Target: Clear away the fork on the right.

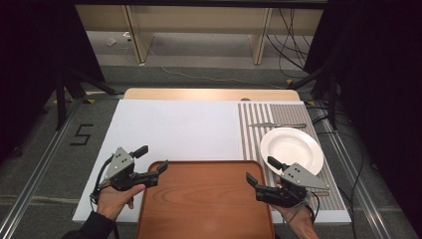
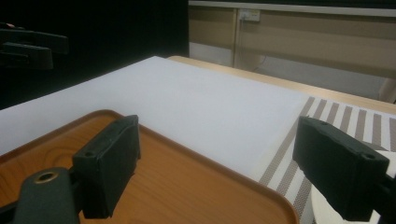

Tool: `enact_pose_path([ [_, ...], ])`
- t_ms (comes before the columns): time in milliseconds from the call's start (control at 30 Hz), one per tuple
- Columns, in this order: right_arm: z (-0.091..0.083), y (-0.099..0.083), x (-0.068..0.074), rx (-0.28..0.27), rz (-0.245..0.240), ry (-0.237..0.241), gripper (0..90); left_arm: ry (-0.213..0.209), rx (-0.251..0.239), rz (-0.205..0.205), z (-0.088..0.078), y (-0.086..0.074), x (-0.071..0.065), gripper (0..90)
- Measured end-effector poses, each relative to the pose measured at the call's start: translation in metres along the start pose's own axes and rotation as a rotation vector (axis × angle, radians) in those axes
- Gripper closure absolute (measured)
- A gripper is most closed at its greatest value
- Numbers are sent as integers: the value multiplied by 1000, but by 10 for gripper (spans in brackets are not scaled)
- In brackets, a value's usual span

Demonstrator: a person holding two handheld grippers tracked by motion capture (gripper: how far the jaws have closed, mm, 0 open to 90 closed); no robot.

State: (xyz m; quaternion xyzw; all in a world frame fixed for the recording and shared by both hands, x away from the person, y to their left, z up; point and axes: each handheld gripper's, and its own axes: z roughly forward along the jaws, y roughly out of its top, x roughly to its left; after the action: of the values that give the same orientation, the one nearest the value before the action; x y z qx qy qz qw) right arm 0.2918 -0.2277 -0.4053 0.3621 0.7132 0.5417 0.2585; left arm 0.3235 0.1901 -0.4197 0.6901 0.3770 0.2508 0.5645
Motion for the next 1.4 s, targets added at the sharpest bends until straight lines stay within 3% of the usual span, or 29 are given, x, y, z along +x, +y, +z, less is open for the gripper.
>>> enact_pose_path([
  [333, -3, 2, -6, -1, 7, -10, 161, 1, 6, 3, 1, 0, 0, 161],
  [633, -9, 5, -22, 9, -7, -48, 166, 2, 0, -1, 0, 0, 0, 161],
  [733, -11, 6, -29, 32, -13, -45, 164, 6, 0, 1, 0, 0, 0, 161],
  [967, -16, 5, -44, 79, 43, -51, 158, 8, -4, 6, 0, 1, 0, 161],
  [1400, -23, -3, -57, 197, 33, -54, 156, 12, -5, 9, 0, 1, 0, 162],
])
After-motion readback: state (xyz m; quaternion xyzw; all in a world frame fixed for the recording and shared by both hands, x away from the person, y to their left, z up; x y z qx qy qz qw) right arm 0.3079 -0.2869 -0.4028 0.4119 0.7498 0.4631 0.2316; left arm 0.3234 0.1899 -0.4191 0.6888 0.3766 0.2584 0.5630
